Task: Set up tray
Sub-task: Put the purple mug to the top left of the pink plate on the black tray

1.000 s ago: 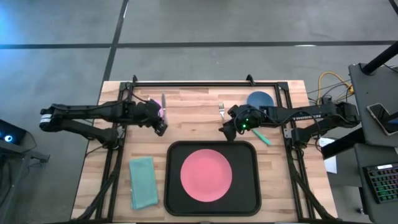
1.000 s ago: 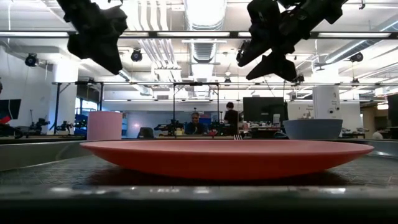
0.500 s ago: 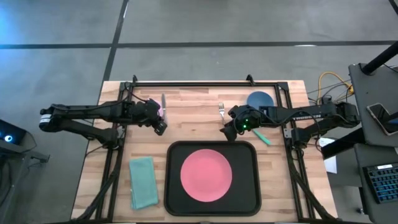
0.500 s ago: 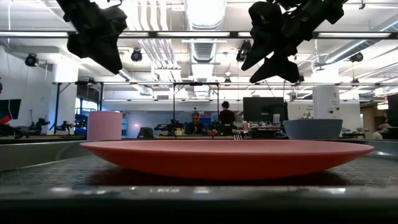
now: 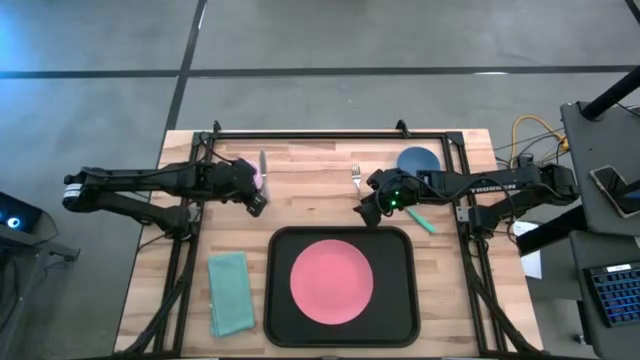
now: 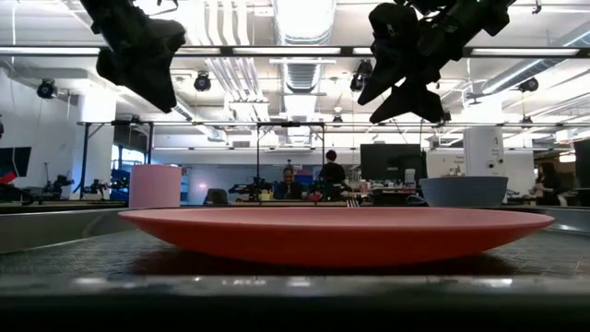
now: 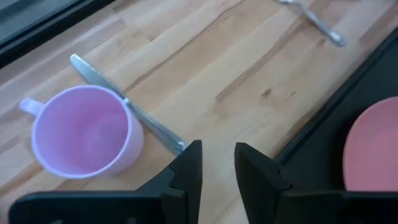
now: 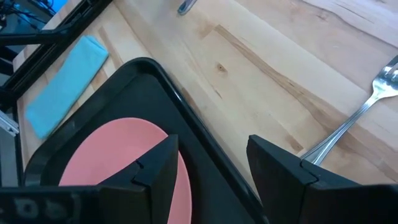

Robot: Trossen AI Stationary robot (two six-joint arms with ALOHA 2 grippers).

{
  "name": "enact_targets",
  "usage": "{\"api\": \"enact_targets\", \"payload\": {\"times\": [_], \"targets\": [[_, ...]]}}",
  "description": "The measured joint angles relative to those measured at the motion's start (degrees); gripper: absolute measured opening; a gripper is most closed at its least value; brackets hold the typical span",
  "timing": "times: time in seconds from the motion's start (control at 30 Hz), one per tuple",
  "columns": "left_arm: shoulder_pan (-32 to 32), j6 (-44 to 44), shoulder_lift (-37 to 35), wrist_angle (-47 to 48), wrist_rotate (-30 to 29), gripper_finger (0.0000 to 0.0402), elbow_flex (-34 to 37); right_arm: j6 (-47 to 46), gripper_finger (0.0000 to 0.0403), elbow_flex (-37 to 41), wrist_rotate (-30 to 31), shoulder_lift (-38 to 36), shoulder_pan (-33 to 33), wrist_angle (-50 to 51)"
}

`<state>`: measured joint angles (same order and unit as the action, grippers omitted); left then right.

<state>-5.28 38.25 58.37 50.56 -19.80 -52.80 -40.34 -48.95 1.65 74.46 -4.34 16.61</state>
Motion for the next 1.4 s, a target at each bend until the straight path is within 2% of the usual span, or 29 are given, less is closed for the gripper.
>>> {"api": "enact_targets", "payload": {"times": [0.3, 0.43, 0.7, 0.87, 1.07, 1.4], "targets": [[0.00, -0.21, 0.07, 1.90, -1.79, 0.0190, 1.20, -0.13, 0.0180, 0.00, -0.01, 0.00, 0.00, -0.01], [-0.30, -0.23, 0.07, 4.63, -3.29, 0.0216, 0.82, 0.04, 0.0180, 0.00, 0.00, 0.00, 0.00, 0.02], [-5.78, 2.68, 0.62, 14.43, -4.48, 0.0221, -0.41, 0.41, 0.0180, 0.00, 0.00, 2.10, -0.58, -0.23], [-8.86, 0.47, 3.12, 13.94, -4.10, 0.0221, -0.37, 0.41, 0.0180, 0.00, -0.84, 4.37, -0.78, -0.30], [-12.64, -6.44, 9.38, 12.98, 0.50, 0.0221, -0.57, 0.21, 0.0180, -0.04, -5.21, 6.16, -1.20, -0.60], [-13.46, -14.33, 15.48, 9.56, 0.71, 0.0221, -0.57, -0.17, 0.0180, -0.07, -6.27, 5.79, -1.31, -0.60]]}}
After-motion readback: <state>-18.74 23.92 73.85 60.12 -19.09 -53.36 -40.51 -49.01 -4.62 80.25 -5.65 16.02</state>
